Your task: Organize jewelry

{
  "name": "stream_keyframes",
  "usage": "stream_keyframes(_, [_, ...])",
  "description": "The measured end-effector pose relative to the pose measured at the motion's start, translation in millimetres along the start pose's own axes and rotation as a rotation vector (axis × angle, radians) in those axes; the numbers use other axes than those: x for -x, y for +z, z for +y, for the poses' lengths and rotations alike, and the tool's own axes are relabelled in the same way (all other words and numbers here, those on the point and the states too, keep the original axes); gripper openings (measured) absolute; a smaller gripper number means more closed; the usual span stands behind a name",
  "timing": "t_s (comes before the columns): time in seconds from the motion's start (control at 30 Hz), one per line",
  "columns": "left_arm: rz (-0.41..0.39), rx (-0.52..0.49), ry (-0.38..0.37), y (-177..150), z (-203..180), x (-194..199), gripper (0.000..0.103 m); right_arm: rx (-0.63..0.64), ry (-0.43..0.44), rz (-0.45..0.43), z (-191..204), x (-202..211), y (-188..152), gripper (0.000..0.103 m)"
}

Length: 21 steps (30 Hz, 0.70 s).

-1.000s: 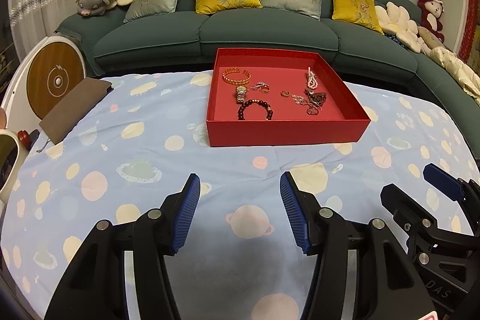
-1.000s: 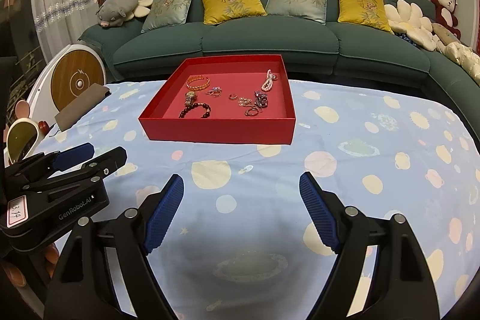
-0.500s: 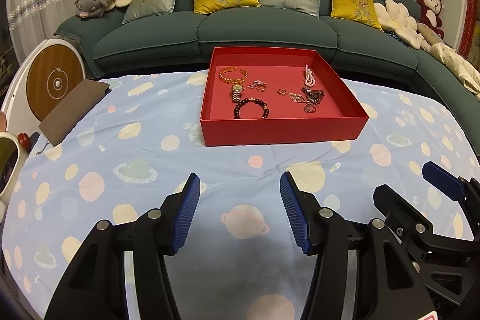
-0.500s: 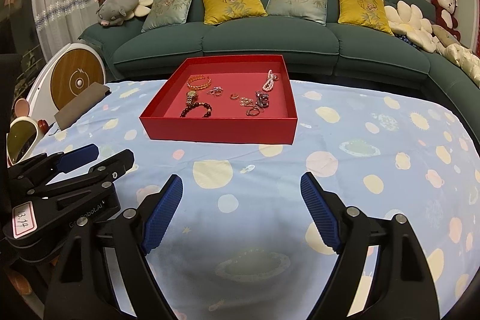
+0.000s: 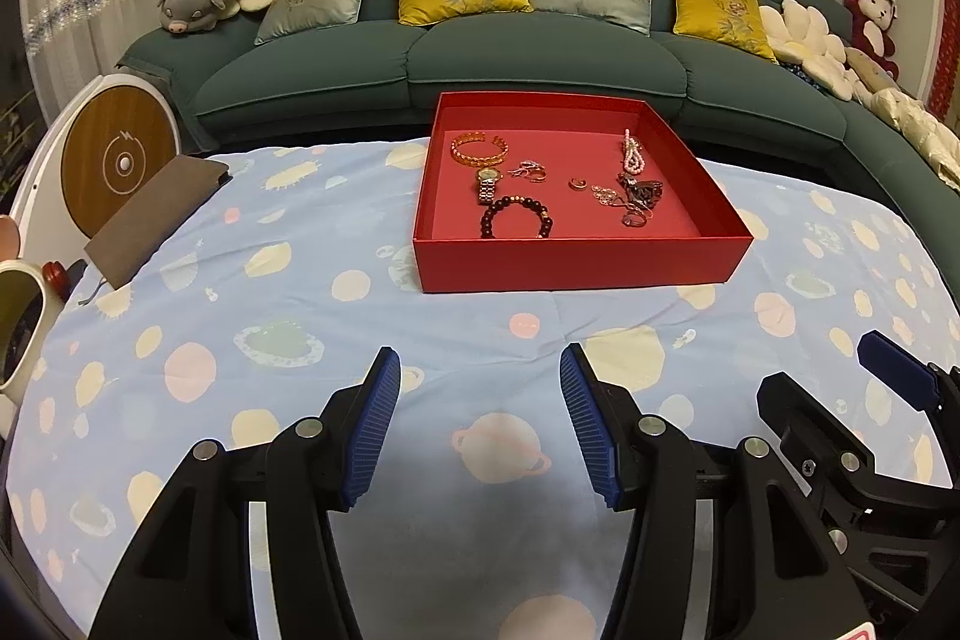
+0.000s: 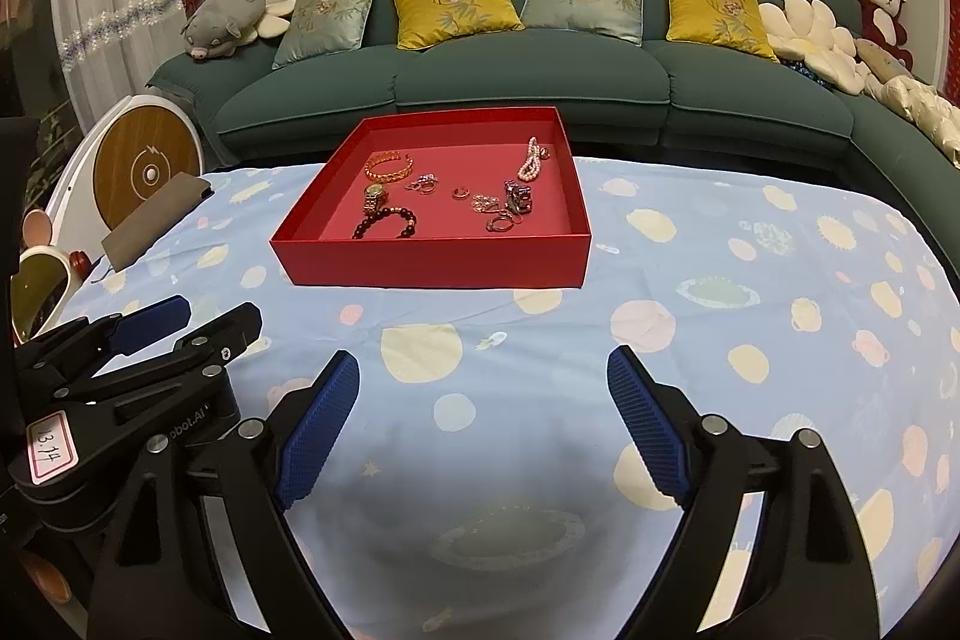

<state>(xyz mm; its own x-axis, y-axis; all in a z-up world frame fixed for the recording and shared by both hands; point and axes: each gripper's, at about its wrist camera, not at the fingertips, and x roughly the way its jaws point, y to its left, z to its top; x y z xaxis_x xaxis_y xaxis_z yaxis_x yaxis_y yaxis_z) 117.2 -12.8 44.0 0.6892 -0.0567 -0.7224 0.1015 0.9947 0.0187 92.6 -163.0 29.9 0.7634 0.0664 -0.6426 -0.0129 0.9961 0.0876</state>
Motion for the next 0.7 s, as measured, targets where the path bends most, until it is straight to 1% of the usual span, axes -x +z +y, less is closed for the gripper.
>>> stream_keyframes(0.7, [-0.003,-0.002,0.022,0.0,-0.6,-0.9,0.053,-0.006,-0.005,0.0,0.4,-0.2,-0.4,0.082])
